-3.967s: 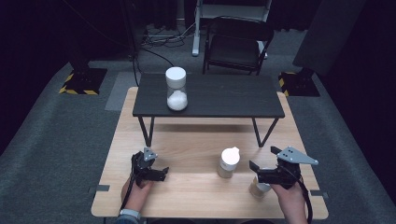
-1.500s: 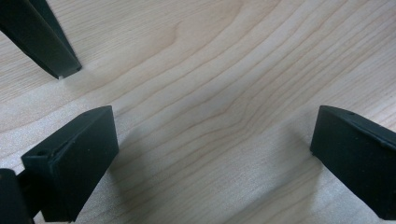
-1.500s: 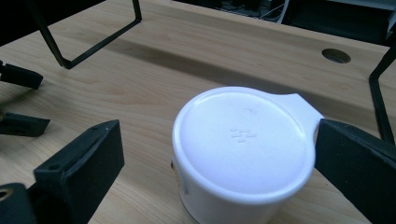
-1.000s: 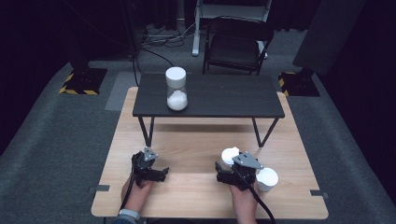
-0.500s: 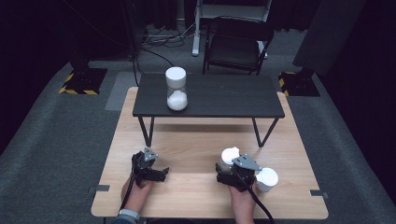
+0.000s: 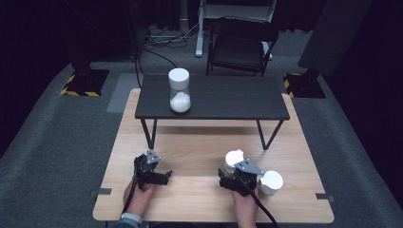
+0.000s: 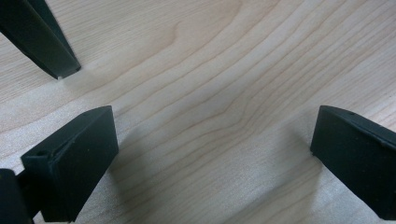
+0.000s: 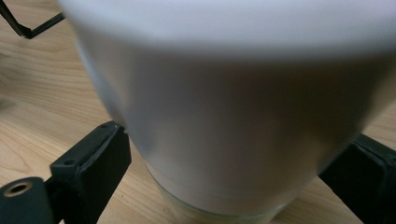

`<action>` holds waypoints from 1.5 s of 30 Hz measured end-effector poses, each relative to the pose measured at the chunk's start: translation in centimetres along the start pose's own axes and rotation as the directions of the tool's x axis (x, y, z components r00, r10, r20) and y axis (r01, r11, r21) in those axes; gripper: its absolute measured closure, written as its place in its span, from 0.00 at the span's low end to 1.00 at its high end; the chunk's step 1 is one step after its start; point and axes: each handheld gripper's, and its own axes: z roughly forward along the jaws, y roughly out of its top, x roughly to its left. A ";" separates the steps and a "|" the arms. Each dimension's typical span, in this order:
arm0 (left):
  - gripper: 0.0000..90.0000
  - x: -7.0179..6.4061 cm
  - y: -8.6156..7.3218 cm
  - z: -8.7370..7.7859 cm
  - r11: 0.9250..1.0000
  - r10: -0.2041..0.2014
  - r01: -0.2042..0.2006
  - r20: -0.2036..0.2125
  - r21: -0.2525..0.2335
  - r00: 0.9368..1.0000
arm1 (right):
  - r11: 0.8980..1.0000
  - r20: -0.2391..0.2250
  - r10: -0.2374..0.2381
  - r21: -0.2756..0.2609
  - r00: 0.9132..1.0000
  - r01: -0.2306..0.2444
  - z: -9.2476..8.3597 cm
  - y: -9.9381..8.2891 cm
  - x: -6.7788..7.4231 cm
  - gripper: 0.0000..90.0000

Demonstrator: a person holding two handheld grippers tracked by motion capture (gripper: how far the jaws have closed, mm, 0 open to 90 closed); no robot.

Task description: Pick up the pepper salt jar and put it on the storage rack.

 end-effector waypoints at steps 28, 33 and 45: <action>0.01 0.0 0.0 0.0 1.000 0.004 -0.004 0.002 0.000 1.000 | 1.000 -0.035 -0.025 0.016 0.999 0.025 1.4 -1.6 -1.0 0.33; 0.01 0.0 0.0 0.0 1.000 0.004 -0.004 0.002 0.000 1.000 | 0.999 -0.036 -0.031 0.012 0.999 0.031 1.4 -1.7 -1.0 0.34; 0.01 0.0 0.0 0.0 1.000 0.004 -0.004 0.002 0.000 1.000 | 0.999 -0.067 -0.045 0.011 0.997 0.045 0.9 -0.9 -1.0 0.34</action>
